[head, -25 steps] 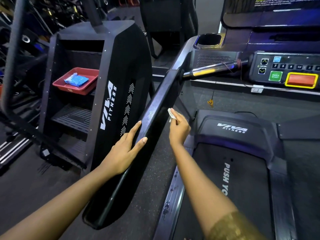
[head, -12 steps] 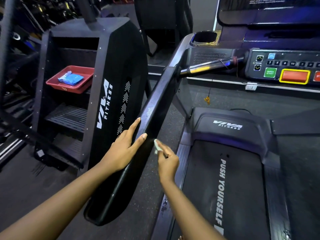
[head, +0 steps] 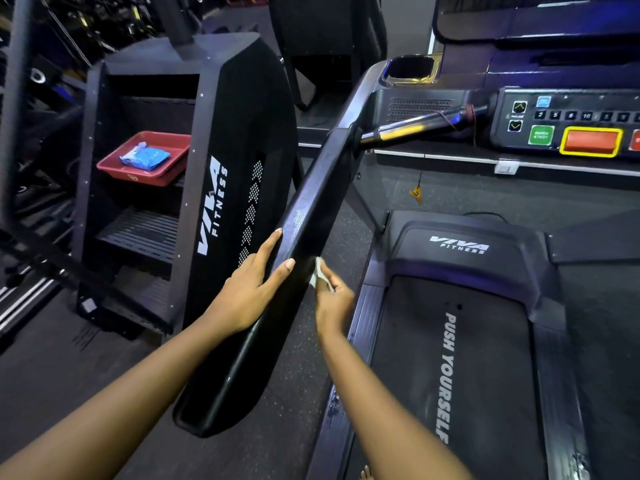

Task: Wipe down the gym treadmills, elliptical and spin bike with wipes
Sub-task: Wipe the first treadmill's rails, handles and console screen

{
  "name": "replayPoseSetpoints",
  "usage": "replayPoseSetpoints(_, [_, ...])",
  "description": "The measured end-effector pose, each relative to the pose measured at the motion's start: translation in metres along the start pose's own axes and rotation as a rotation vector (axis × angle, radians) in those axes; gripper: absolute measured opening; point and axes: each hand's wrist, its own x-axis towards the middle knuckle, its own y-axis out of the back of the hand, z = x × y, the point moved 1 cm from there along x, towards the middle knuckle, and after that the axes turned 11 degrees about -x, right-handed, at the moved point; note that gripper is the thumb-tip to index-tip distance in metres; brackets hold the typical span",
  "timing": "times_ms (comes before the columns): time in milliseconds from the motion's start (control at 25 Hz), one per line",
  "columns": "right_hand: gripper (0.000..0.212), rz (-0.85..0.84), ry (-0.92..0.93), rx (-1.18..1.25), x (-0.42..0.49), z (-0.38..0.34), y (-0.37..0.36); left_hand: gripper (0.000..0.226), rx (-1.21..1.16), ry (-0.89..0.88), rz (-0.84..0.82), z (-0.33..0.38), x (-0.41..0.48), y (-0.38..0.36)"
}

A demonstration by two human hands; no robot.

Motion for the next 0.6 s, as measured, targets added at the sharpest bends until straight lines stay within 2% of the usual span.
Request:
replayPoseSetpoints(240, [0.035,-0.008,0.054,-0.188,-0.053,0.009,0.017,0.064,-0.018,-0.003,-0.006,0.003,-0.001,0.0])
replayPoseSetpoints(400, [0.038,0.11,0.352,-0.387,-0.021,-0.055,0.01,0.065,-0.047,0.008,-0.001,0.008,-0.004,0.002])
replayPoseSetpoints(520, [0.033,0.11,0.51,-0.516,0.005,-0.096,-0.014,0.073,-0.193,0.032,0.002,0.01,-0.017,0.006])
replayPoseSetpoints(600, [0.024,0.068,0.554,-0.703,0.012,-0.099,-0.02,0.078,-0.255,0.036,0.021,0.006,-0.035,0.011])
